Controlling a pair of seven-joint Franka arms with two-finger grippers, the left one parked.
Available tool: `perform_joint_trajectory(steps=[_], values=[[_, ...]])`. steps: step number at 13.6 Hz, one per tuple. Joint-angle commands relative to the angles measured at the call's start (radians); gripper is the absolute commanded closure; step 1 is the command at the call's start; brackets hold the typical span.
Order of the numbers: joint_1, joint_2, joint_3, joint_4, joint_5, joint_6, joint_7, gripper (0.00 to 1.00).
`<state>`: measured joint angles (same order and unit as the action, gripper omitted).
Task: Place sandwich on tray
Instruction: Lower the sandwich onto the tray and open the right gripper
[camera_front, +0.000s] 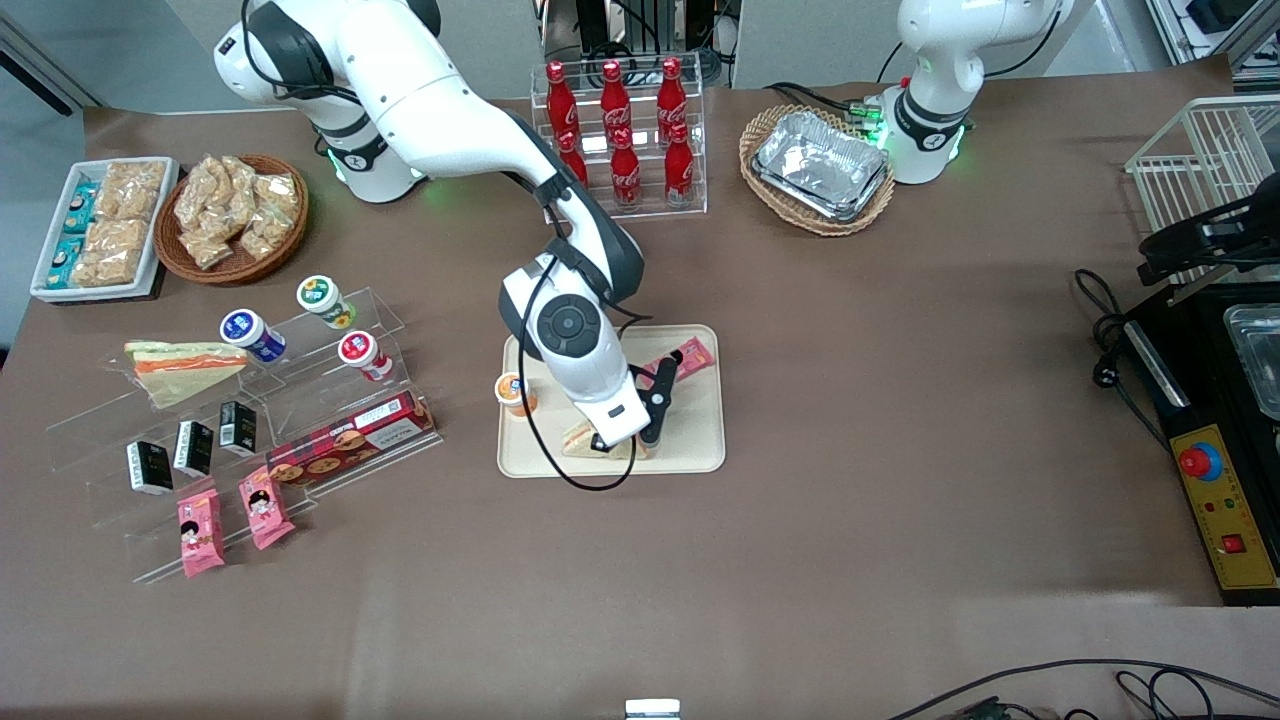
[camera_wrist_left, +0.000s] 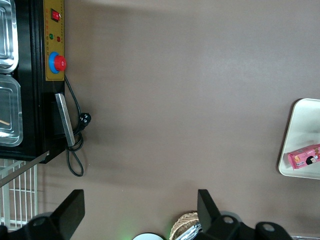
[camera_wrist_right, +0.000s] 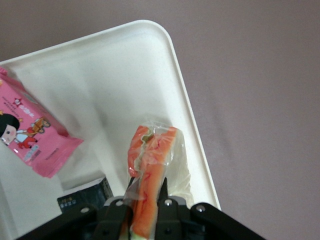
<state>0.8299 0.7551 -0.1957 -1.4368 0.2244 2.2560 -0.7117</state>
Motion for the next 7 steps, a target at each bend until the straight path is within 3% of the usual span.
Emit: perform_joint_trajectory(steps=[1,2,7], values=[[0.003,0.026,-0.007,0.038,0.021,0.016,0.008,0.07],[0.003,0.024,-0.007,0.036,0.023,0.017,0.008,0.0],[-0.006,0.012,-0.008,0.036,0.026,0.011,0.001,0.0]])
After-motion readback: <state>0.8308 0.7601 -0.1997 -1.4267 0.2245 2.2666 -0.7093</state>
